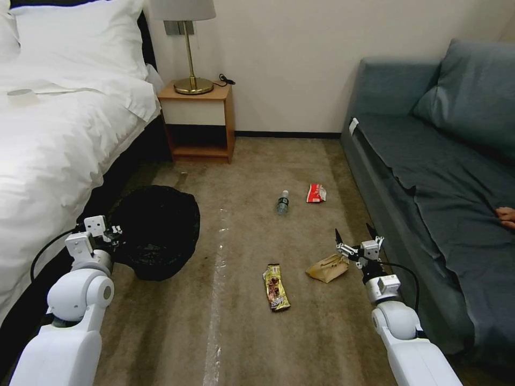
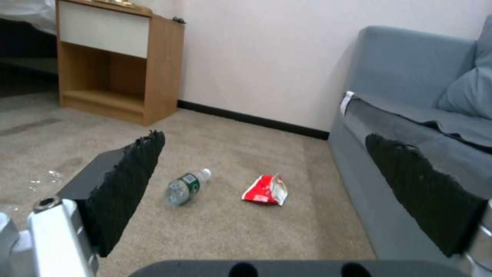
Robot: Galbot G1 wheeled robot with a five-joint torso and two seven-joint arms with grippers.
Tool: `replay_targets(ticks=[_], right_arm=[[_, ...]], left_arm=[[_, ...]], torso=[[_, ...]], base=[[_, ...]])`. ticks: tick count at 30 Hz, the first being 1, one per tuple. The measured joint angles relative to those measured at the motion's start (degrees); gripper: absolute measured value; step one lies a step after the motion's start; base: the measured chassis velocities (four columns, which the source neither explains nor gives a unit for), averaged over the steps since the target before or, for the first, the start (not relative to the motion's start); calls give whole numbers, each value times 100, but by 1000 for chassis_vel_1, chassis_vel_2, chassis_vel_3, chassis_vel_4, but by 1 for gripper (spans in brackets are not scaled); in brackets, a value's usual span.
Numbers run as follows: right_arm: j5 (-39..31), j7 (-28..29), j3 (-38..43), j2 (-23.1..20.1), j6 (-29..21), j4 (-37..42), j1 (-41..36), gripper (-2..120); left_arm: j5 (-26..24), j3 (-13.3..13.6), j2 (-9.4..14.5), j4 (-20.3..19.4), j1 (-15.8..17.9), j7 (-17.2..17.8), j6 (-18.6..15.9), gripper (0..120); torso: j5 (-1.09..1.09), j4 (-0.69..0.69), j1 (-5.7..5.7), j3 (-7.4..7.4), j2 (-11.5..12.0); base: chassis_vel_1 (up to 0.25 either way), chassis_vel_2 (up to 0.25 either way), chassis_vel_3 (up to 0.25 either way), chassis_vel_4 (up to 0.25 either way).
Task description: Pick up the trash bin, then pick up the garbage on the floor and place it into the trash bin.
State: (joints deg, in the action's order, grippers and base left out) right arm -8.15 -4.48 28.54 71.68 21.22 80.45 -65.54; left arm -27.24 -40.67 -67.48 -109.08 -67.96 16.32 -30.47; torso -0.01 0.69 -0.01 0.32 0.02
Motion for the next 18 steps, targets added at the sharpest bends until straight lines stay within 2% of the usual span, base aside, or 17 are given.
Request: replay_targets(ticks=[6, 9, 16, 18], right_arm=[[128, 191, -67, 68, 333, -245, 140, 100], [161, 324, -132, 80, 314, -285, 170, 100], [-113, 743, -327, 173, -182, -394, 265, 100], [-605, 1147, -519, 258, -659, -448, 420, 100]], left_arm=[[53, 33, -51, 41, -8, -2, 35, 3], [69, 65, -73, 60, 9, -3, 38, 3], [150, 264, -143, 211, 108, -2, 72, 3], [206, 350, -190, 310, 128, -27, 117, 3]], torso=[[0, 0, 0, 0, 0], [0, 0, 0, 0, 0], [0, 0, 0, 0, 0], [0, 2, 0, 0, 0]], base=[[-36, 31, 33, -39], [0, 0, 0, 0], [0, 0, 0, 0], [0, 0, 0, 0]])
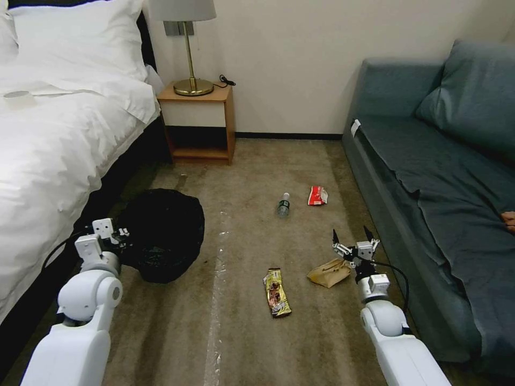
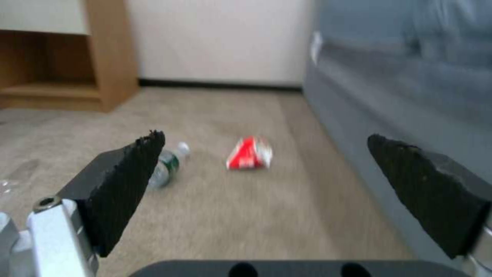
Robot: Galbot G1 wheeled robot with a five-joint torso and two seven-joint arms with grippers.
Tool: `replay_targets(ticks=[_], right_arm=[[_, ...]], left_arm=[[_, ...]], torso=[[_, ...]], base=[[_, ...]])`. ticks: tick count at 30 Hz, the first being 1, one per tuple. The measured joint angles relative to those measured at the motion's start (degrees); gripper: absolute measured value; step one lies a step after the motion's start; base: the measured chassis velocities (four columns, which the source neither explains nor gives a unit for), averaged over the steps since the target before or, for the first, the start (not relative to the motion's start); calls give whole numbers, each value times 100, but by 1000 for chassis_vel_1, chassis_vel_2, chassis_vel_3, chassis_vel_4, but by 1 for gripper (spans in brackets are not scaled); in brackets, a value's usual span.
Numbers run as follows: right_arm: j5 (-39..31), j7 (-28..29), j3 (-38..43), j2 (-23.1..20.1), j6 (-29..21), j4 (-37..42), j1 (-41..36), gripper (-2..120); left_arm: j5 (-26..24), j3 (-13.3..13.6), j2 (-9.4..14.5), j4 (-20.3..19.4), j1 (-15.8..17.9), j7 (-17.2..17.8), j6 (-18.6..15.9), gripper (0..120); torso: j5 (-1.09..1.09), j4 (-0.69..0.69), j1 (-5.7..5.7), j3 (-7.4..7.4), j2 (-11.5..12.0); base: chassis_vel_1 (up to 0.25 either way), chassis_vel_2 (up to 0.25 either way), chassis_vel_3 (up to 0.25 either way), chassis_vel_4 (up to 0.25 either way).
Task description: Pick up the trash bin, then pick up the garbage on the floor and place it into the trash bin.
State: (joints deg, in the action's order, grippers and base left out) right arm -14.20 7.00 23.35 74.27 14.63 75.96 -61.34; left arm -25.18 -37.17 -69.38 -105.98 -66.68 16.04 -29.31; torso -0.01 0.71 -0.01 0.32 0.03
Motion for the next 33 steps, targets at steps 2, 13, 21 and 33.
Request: replay_targets(ticks=[2, 13, 21, 33], right_arm=[[-292, 204, -116, 56, -289, -61, 132, 100], [-1434, 1174, -518, 471, -1605, -942, 973, 100], [-1667, 1759, -306, 949, -2252, -1797, 1633, 100], [-1471, 2660, -22, 1272, -3260, -1811, 1743, 100]], left_arm=[[38, 17, -44, 48, 1, -14, 23, 3], [210, 136, -147, 301, 86, -76, 155, 3], [246, 144, -172, 462, 110, -136, 248, 3], [224, 123, -113, 430, 73, -151, 284, 3]], torso=[[0, -1, 0, 0, 0], [0, -2, 0, 0, 0], [-1, -2, 0, 0, 0], [0, -2, 0, -1, 0]], base=[[0, 0, 0, 0], [0, 0, 0, 0], [0, 0, 0, 0], [0, 0, 0, 0]])
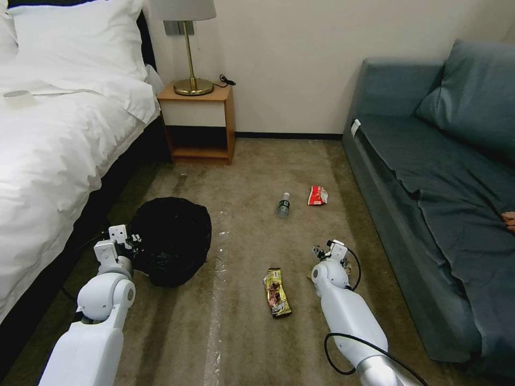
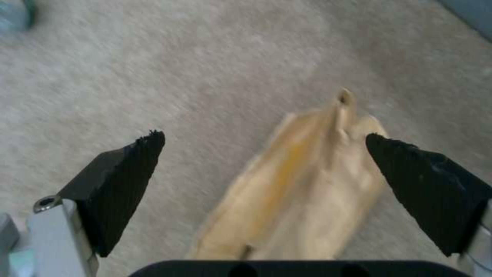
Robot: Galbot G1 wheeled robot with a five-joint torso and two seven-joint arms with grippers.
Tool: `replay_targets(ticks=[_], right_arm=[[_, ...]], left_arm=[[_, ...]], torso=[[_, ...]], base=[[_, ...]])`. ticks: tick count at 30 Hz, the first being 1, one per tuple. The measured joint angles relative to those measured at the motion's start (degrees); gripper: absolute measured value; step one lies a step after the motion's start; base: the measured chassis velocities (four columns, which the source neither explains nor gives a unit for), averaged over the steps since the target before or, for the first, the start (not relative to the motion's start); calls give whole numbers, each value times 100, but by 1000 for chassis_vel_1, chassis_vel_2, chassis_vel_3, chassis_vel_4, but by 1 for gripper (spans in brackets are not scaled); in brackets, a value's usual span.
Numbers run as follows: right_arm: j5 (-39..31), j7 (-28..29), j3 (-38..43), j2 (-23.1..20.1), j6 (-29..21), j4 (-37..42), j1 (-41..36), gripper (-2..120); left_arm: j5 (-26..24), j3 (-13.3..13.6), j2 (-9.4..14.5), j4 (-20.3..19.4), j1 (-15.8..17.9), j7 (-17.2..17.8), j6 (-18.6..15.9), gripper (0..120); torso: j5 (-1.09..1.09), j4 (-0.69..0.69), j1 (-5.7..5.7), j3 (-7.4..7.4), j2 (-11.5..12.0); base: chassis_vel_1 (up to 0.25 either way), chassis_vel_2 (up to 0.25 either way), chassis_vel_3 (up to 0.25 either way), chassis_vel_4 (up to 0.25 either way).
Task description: Pick up the trash bin, then pick up the garbage on the floor and place it into the trash bin.
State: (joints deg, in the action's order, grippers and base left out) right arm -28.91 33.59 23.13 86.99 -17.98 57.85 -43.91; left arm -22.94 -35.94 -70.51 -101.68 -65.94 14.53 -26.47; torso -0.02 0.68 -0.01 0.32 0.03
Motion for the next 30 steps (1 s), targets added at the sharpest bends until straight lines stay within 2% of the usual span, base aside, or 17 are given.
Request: replay_targets(ticks=[5, 11, 17, 20, 27, 30], right_arm=[[-31, 114, 117, 25, -267, 16, -48, 100], [-19, -6, 288, 158, -269, -269, 88, 100], [97, -163, 478, 312, -176, -699, 292, 100], [380, -319, 728, 450, 50, -1326, 532, 100], [608, -464, 943, 430, 268, -1736, 638, 100], [652, -553, 1021, 380, 387, -1872, 656, 95]], left_arm=[[0, -19, -48, -3, -45, -13, 51, 3], [-1, -62, -37, -76, -113, -16, 67, 3], [-5, -112, -26, -148, -198, -17, 77, 3], [-18, -142, -27, -192, -242, -17, 84, 3], [-20, -155, -38, -170, -216, -15, 93, 3], [-18, -130, -62, -139, -189, -8, 105, 3]], torso=[[0, 1, 0, 0, 0], [0, 1, 0, 0, 0], [0, 1, 0, 0, 0], [1, 0, 0, 0, 0], [1, 0, 0, 1, 0], [1, 0, 0, 0, 0]], base=[[0, 0, 0, 0], [0, 0, 0, 0], [0, 0, 0, 0], [0, 0, 0, 0], [0, 0, 0, 0], [0, 0, 0, 0]])
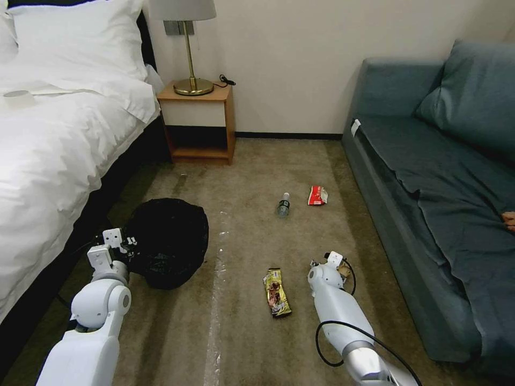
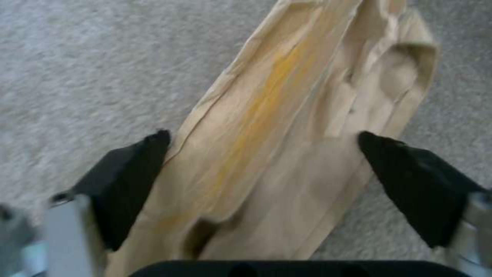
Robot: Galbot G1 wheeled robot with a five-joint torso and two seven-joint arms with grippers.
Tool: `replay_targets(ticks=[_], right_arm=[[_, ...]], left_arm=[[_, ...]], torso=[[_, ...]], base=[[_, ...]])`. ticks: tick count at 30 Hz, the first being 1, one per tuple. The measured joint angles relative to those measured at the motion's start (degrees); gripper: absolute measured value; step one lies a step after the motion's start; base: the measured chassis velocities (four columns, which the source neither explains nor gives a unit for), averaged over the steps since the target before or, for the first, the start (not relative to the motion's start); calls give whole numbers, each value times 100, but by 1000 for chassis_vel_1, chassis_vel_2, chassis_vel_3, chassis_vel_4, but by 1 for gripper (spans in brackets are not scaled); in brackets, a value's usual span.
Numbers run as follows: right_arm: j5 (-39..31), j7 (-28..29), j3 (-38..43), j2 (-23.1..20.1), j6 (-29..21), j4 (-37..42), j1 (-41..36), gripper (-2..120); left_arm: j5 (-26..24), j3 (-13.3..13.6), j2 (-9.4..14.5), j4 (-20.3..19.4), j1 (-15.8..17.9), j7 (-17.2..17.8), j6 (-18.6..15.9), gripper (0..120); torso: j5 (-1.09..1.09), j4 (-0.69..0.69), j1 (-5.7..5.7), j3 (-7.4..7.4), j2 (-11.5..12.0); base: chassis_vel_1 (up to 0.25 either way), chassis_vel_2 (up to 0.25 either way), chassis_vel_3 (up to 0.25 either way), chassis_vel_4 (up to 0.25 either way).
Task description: Pick up the trash bin, then pick up the garbage on the floor and place it into the trash bin.
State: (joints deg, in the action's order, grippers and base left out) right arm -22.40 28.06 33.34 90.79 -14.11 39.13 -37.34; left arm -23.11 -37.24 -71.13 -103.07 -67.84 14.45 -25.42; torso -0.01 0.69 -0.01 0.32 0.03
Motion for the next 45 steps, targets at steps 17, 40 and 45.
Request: replay_targets(ticks=[17, 40, 45], right_arm=[[256, -298, 62, -101, 370, -155, -37, 29], [960, -549, -161, -300, 823, 573, -481, 0], [1467, -1031, -574, -444, 1627, 1433, -842, 0]], left_arm=[[18, 152, -47, 118, 185, 41, -1, 3], [-49, 161, -58, 239, 138, 12, 51, 3], [-88, 218, -79, 284, 143, 10, 51, 3]], torso=[[0, 0, 0, 0, 0], [1, 1, 0, 0, 0], [-1, 0, 0, 0, 0]], base=[[0, 0, 0, 0], [0, 0, 0, 0], [0, 0, 0, 0]])
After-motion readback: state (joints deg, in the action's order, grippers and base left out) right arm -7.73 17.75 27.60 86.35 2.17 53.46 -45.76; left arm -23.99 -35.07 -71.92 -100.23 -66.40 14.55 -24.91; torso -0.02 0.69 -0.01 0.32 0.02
